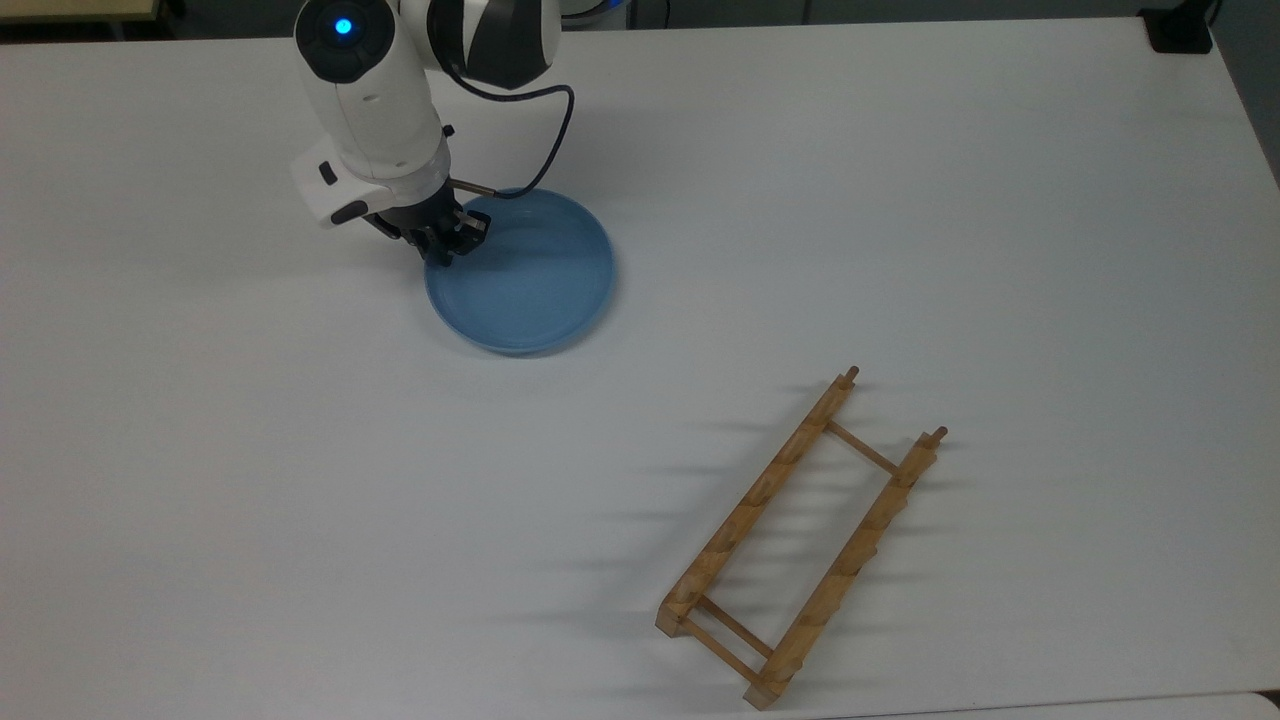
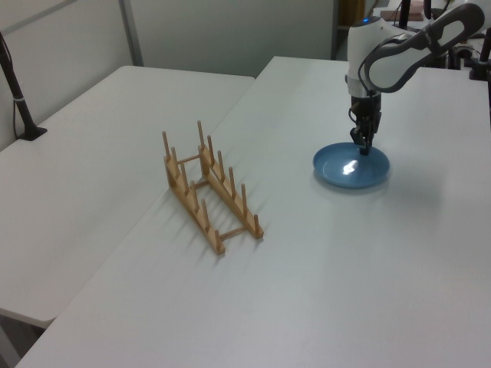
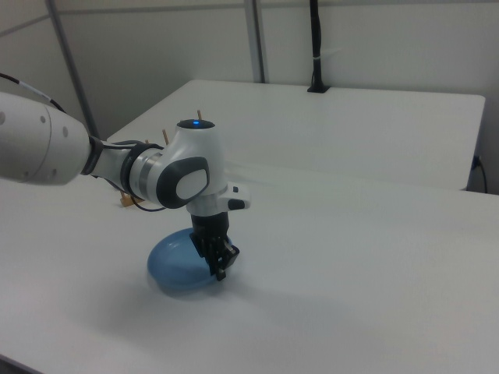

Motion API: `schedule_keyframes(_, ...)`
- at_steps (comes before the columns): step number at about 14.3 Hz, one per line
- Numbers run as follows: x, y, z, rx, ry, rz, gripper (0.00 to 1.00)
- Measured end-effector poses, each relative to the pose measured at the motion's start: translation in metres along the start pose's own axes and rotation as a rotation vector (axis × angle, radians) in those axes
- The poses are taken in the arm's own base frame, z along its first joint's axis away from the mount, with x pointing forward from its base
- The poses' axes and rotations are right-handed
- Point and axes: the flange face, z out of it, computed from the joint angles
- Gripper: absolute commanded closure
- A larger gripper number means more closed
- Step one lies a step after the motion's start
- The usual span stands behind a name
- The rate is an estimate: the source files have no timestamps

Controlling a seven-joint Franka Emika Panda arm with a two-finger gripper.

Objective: Place plate in plate rack
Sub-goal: 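Lower the gripper and close it on the plate rim, then lift the plate by its rim, tilting it upright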

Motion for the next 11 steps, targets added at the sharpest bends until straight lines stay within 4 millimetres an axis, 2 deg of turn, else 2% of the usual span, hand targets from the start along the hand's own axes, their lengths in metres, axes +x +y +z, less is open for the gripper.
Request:
schedule_keyframes(4,0.005,-0.002,-0.008,0.002,0.023,0.000,1.00)
schedule_keyframes(6,0.011,-0.003,-0.020,0.004,0.051,-0.001,1.00)
schedule_keyframes(8,0.017,-0.003,-0.043,0.008,0.096,-0.002,1.00)
schedule_keyframes(9,0.021,-0.003,-0.069,0.012,0.144,-0.001,1.00)
schedule_keyframes(11,0.024,-0.002,-0.091,0.015,0.186,0.001,1.00)
